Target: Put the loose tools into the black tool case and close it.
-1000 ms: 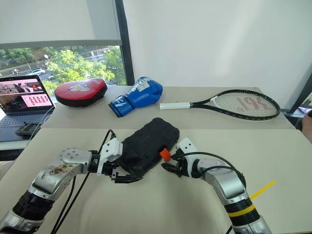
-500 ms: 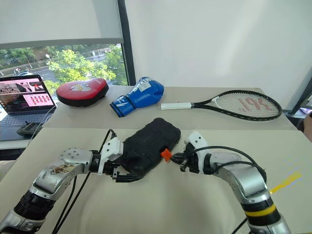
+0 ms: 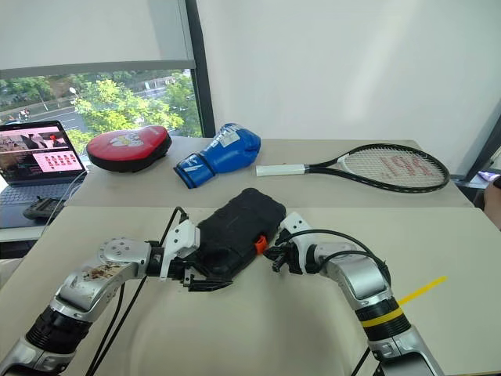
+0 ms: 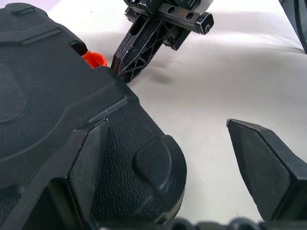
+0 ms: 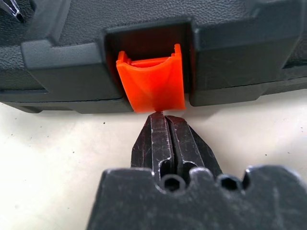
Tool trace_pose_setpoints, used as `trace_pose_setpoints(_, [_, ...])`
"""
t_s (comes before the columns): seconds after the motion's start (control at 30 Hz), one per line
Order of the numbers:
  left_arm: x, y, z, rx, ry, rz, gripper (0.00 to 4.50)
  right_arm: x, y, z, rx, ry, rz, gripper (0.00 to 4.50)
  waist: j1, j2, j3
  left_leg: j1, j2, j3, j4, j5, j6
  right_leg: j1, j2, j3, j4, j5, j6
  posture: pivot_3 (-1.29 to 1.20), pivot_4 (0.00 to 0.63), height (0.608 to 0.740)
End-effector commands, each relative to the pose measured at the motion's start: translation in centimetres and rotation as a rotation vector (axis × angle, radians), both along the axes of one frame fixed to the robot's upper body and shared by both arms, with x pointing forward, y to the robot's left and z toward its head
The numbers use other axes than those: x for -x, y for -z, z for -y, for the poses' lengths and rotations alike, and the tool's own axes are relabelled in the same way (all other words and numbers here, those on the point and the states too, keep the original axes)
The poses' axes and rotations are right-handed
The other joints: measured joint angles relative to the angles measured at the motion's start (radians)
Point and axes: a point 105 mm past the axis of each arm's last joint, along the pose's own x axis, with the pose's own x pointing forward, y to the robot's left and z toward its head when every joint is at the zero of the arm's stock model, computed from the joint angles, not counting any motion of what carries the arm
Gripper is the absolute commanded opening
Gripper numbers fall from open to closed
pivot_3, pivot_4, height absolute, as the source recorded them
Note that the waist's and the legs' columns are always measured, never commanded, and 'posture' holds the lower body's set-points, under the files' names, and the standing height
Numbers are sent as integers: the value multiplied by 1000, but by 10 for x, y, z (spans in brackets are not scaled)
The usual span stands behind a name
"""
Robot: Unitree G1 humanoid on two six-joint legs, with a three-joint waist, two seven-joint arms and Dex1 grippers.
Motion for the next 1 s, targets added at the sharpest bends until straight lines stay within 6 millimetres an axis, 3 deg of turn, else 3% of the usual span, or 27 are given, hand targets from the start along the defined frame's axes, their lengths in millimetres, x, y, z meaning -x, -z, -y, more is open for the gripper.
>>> trace_pose_setpoints(0.03, [1,-2,1,65,-37,-12,4249,5,-29,3,-50,-18,158,31,0,0,0,0,0,0,0,0,0,0,0,0,0,0,0,0,150,740])
trace_pose_setpoints(0.13, [-2,-19,-3,219,-129,27,4249,21,-45,24,-88,-7,237,31,5,1,0,-1,0,0,0,0,0,-1,-1,0,0,0,1,0,150,740])
trace_pose_setpoints(0.23, [8,-25,-17,296,-165,-23,4374,41,-64,51,-115,32,304,885,12,1,0,-3,0,0,0,1,-2,-1,-2,-1,-1,-1,1,0,150,740])
trace_pose_setpoints(0.37, [28,-28,-33,354,-211,-71,4500,72,-79,71,-123,26,366,2294,18,1,0,-4,0,-1,0,0,-3,-2,-5,-1,-2,-2,3,0,150,740])
trace_pose_setpoints(0.6, [58,-19,-67,371,-343,-156,4500,127,-76,105,-79,48,354,4478,28,1,1,-1,1,-2,0,-5,2,1,-5,0,-2,-2,2,0,150,740])
trace_pose_setpoints(0.8, [72,0,-97,251,-467,-144,4500,157,-61,131,28,82,281,4478,32,2,0,2,1,-1,0,-7,-1,3,-5,1,-2,-7,-2,0,150,740])
trace_pose_setpoints(1.0, [73,7,-107,258,-489,-158,4500,158,-61,142,36,133,294,4478,32,2,0,3,2,-1,0,-9,-6,3,-5,1,-2,-12,2,0,150,740])
